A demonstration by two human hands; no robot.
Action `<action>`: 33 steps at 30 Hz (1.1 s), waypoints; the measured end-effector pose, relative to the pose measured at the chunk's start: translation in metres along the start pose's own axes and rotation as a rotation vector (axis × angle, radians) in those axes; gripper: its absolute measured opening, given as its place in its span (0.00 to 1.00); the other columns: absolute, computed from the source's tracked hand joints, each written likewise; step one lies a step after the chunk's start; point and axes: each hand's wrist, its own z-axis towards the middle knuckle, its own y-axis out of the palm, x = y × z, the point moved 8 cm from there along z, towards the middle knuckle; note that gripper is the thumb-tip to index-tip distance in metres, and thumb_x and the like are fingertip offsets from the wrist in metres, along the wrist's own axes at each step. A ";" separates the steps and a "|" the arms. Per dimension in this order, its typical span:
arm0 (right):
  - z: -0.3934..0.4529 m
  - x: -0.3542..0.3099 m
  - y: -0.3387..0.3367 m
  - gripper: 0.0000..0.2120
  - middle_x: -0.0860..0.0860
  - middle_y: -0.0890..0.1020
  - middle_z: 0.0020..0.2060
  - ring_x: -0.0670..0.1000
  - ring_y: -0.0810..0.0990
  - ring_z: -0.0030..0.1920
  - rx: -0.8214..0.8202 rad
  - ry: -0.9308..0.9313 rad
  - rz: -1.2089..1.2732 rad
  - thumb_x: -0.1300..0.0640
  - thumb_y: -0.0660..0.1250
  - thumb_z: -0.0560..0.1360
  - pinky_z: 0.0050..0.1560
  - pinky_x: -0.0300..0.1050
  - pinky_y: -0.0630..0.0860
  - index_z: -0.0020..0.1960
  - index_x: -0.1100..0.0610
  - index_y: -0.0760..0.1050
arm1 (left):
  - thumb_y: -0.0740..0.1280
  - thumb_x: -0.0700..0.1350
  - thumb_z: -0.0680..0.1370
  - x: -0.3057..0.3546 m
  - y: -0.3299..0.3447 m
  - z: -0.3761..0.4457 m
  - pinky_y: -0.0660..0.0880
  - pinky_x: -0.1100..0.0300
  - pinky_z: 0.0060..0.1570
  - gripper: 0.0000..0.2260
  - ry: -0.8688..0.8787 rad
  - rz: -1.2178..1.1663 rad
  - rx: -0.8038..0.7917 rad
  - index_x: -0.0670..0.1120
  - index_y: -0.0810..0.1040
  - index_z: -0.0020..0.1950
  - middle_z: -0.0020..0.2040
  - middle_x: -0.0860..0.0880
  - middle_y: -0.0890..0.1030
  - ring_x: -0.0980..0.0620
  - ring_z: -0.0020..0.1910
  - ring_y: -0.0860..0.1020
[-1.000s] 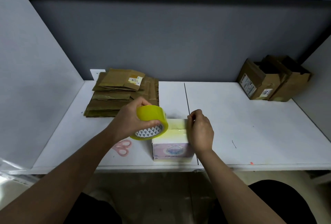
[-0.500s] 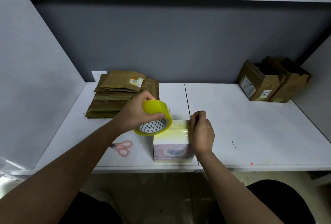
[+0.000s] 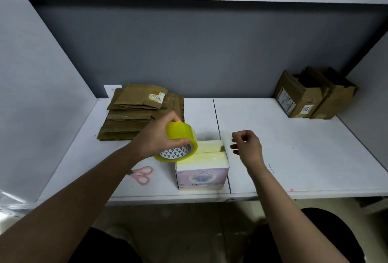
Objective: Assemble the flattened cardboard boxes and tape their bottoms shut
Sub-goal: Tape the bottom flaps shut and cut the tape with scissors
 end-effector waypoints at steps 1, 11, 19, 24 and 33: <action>0.000 0.002 -0.004 0.06 0.50 0.80 0.40 0.48 0.81 0.36 -0.030 0.018 -0.015 0.56 0.64 0.78 0.47 0.51 0.78 0.43 0.57 0.72 | 0.76 0.55 0.68 0.001 0.001 0.001 0.77 0.55 0.38 0.21 0.008 0.017 -0.001 0.52 0.70 0.53 0.46 0.54 0.77 0.55 0.44 0.78; -0.017 0.040 -0.005 0.07 0.50 0.78 0.39 0.48 0.77 0.36 -0.061 0.149 0.060 0.57 0.65 0.78 0.38 0.41 0.74 0.44 0.60 0.74 | 0.74 0.58 0.68 0.014 0.012 0.007 0.71 0.59 0.37 0.22 0.063 0.208 0.031 0.54 0.70 0.55 0.50 0.53 0.76 0.52 0.47 0.75; -0.017 0.043 0.001 0.07 0.50 0.77 0.39 0.48 0.76 0.35 -0.067 0.148 0.078 0.57 0.64 0.79 0.37 0.40 0.73 0.46 0.61 0.74 | 0.76 0.57 0.67 0.010 0.009 0.006 0.70 0.60 0.34 0.23 0.054 0.208 0.065 0.51 0.69 0.52 0.46 0.53 0.75 0.52 0.44 0.75; -0.020 0.047 0.008 0.07 0.50 0.77 0.39 0.48 0.75 0.35 -0.069 0.158 0.105 0.57 0.64 0.79 0.36 0.39 0.72 0.45 0.60 0.73 | 0.76 0.56 0.66 0.009 0.008 0.006 0.68 0.62 0.33 0.23 0.054 0.210 0.076 0.51 0.69 0.52 0.45 0.53 0.75 0.52 0.42 0.74; -0.029 0.062 0.028 0.11 0.55 0.78 0.41 0.53 0.76 0.43 -0.124 0.313 0.262 0.52 0.64 0.78 0.45 0.45 0.74 0.43 0.58 0.73 | 0.76 0.57 0.66 0.006 0.011 0.006 0.68 0.59 0.36 0.23 0.050 0.199 0.087 0.52 0.68 0.53 0.47 0.53 0.75 0.52 0.45 0.74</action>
